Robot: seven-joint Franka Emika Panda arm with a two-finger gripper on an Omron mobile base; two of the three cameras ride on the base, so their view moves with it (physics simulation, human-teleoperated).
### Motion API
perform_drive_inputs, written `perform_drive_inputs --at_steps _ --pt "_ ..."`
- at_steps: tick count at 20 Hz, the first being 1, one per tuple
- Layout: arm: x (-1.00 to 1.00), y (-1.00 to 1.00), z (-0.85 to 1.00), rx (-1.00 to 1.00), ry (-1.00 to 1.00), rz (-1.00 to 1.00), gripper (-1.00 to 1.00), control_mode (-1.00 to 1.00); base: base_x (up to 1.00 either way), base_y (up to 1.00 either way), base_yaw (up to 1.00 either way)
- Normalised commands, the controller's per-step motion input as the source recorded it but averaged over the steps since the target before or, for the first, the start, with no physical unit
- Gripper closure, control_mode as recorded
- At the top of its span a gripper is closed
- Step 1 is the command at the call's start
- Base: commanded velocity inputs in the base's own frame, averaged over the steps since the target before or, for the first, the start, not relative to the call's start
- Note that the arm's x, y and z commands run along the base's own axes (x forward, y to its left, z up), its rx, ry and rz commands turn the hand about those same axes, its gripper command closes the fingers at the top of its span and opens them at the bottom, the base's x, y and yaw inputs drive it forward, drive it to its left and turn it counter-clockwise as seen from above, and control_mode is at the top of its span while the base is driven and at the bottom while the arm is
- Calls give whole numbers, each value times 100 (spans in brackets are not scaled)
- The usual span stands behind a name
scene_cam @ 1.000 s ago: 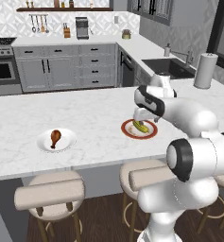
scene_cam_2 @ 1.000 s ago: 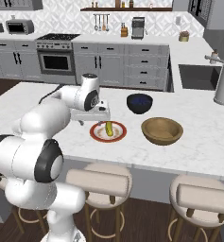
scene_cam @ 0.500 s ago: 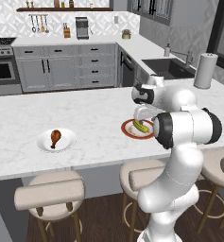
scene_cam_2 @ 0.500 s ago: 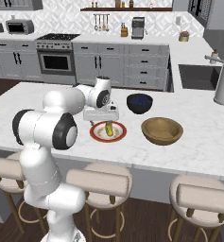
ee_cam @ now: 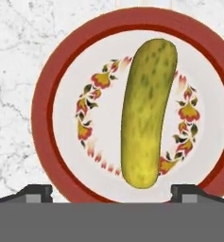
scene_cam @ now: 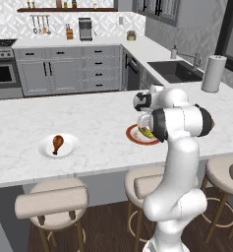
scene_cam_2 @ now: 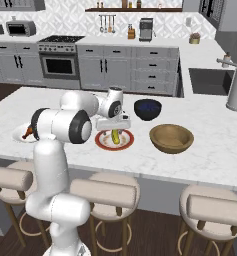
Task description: Pick the chicken drumstick and cucumber from their plates and place them in the bowl. Then put the bowl in the fridge.
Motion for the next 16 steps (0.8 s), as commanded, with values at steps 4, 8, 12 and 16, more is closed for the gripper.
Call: perform_drive_inputs --at_steps 4,8,12,16 --pt "64 0 -31 0 0 2 -100 -100 0 0 0" --pt "51 0 -39 0 0 2 -100 -100 0 0 0" --pt "34 0 -39 0 0 0 -100 -100 0 0 0" --pt "18 0 -38 0 0 0 -100 -100 0 0 0"
